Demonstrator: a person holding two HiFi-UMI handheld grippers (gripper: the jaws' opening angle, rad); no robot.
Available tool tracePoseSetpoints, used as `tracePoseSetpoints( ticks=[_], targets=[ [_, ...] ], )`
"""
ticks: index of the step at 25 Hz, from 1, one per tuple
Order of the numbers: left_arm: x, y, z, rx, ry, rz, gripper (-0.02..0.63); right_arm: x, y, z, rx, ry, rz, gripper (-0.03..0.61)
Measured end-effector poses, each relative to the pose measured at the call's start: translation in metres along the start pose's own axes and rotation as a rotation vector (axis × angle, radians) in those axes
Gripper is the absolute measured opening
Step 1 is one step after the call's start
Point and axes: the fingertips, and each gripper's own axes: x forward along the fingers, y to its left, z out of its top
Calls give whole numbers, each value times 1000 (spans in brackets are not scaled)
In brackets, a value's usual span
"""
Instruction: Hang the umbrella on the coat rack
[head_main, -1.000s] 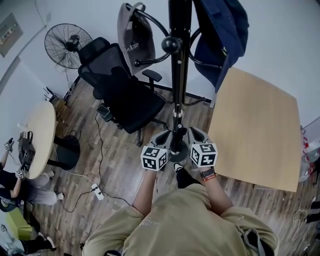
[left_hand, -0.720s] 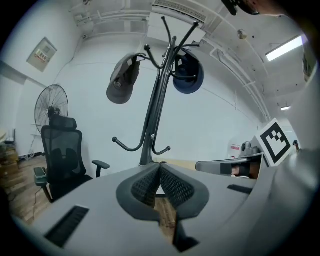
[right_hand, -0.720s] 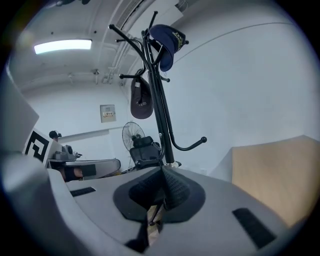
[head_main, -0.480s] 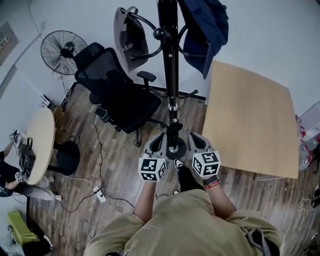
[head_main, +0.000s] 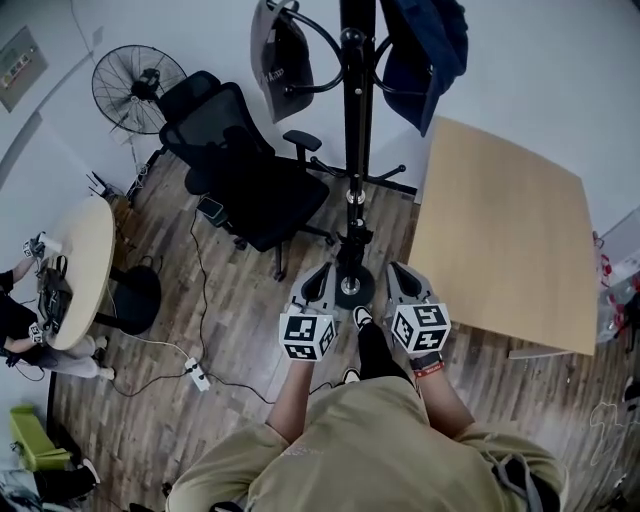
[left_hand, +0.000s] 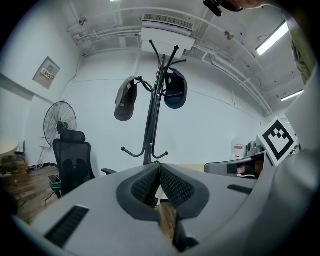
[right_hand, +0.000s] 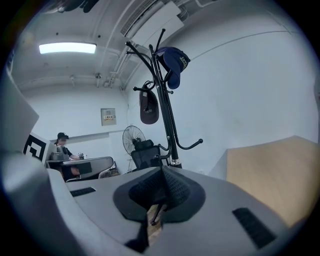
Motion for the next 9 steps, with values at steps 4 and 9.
tracePoseSetpoints(
  ticks=[4, 9],
  targets=[
    [-17, 6, -9, -7, 11, 14, 23, 2, 19, -10, -6, 20, 26, 15],
    [-39, 34, -31, -28, 54, 42, 23, 13, 59, -30, -26, 67, 76, 15]
  ],
)
